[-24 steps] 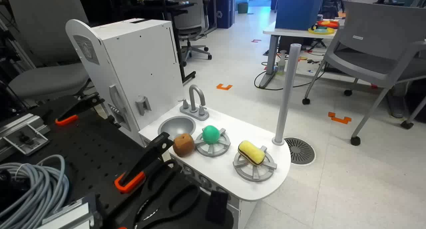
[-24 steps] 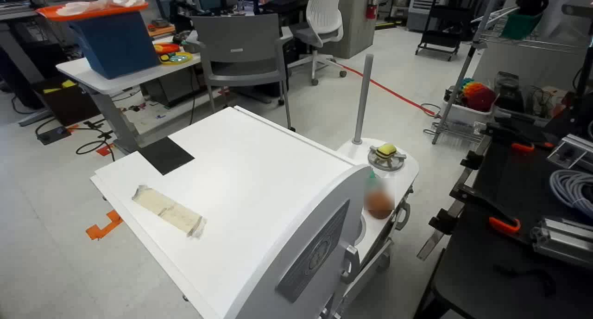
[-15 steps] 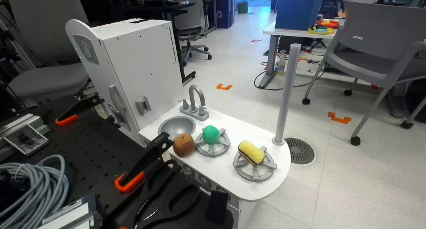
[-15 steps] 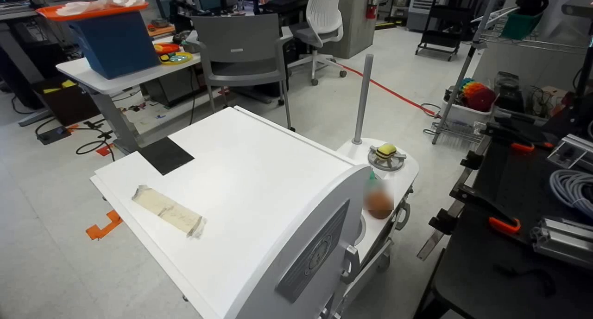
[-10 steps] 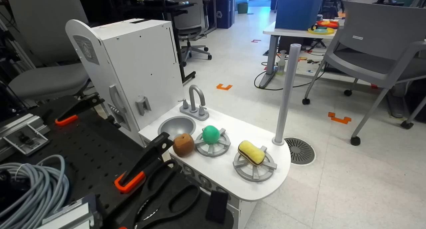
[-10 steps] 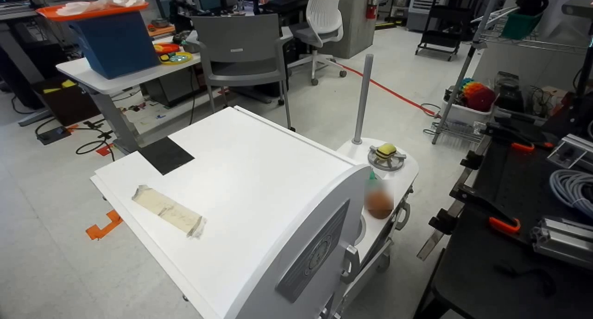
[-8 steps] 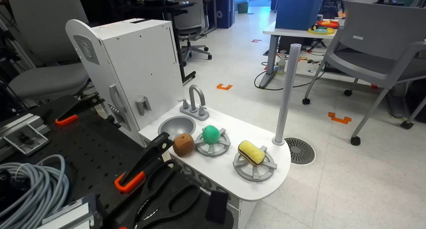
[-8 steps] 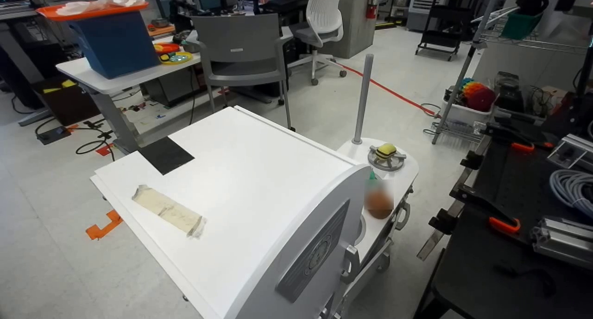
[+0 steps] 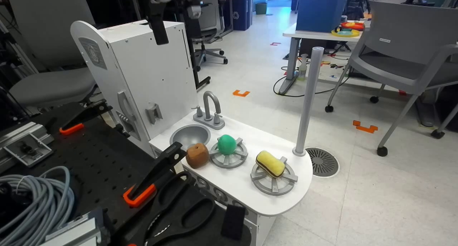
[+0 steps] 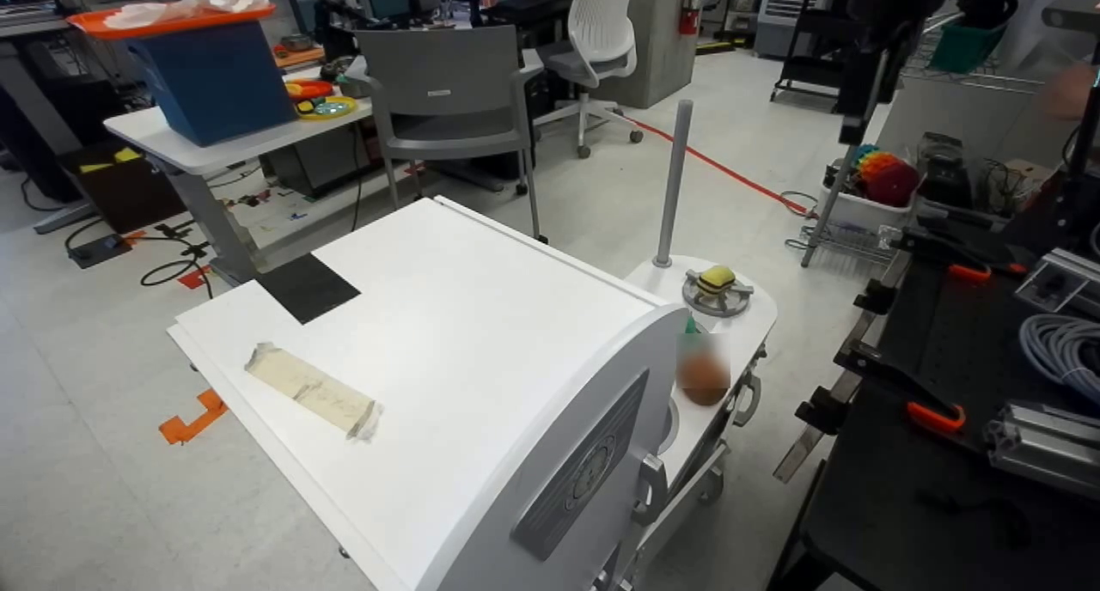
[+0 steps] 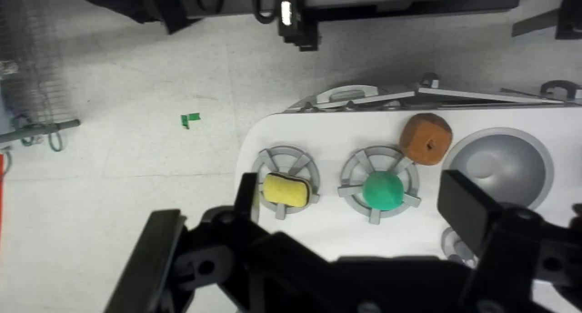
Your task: Push the faucet to the center of the sink
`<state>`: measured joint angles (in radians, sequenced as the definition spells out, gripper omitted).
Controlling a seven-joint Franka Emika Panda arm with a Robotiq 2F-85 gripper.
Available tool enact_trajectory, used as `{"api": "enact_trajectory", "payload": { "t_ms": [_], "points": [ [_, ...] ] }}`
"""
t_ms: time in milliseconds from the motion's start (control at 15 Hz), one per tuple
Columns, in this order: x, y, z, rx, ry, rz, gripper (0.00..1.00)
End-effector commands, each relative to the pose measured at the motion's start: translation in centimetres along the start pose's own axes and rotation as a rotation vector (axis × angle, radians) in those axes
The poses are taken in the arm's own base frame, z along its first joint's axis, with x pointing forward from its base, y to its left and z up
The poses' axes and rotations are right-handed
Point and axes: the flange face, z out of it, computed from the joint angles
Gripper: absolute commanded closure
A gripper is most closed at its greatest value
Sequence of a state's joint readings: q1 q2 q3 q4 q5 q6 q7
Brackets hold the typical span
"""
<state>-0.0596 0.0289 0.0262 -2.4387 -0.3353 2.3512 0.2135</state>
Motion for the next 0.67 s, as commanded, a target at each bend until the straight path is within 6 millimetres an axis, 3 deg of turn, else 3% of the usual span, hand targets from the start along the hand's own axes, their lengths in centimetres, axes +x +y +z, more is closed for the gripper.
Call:
{"api": "enact_trajectory", "payload": {
  "t_ms": [0, 333, 600],
  "points": [
    [6.4, -2.8, 4.6, 0.114, -0.018, 0.025, 0.00],
    [13.5, -6.2, 10.4, 0.096, 0.049, 0.020, 0.00],
    [17.5, -9.9, 14.3, 0.061, 0.083, -0.025, 0.00]
  ]
}}
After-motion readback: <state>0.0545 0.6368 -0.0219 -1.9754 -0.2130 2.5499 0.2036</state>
